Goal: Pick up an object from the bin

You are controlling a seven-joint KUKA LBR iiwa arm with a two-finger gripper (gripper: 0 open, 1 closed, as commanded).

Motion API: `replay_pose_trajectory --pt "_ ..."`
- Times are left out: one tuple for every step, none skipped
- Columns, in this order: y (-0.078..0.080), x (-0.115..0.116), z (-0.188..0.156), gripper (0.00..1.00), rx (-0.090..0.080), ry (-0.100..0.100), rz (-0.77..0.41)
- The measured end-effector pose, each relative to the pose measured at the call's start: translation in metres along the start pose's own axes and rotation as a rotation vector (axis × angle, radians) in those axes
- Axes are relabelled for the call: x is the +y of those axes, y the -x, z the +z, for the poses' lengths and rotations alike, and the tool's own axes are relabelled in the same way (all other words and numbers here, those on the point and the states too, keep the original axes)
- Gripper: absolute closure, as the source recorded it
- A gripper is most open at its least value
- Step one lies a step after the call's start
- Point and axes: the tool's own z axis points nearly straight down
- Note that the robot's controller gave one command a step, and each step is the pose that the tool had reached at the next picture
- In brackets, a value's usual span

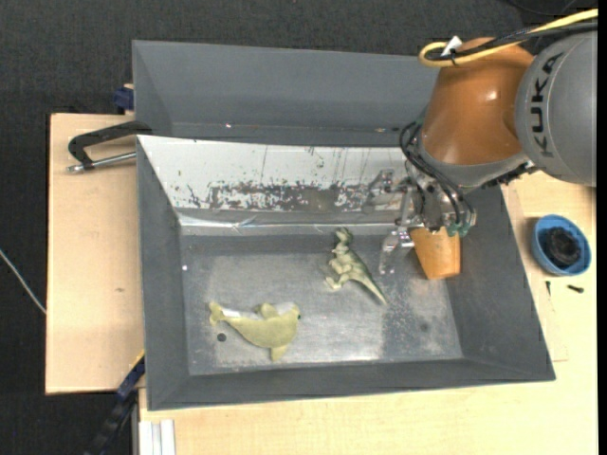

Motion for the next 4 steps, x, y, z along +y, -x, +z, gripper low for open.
replay_pose_trajectory --pt "-0.003 0.000 0.100 0.00 0.002 -0.002 0.297" --pt "-0.003 0.000 0.098 1.00 0.004 -0.003 0.295" --pt "-0.017 0.017 -0.026 1.00 -0.004 -0.002 0.021" --pt "-0.017 -0.004 -0.065 1.00 -0.003 -0.004 0.031"
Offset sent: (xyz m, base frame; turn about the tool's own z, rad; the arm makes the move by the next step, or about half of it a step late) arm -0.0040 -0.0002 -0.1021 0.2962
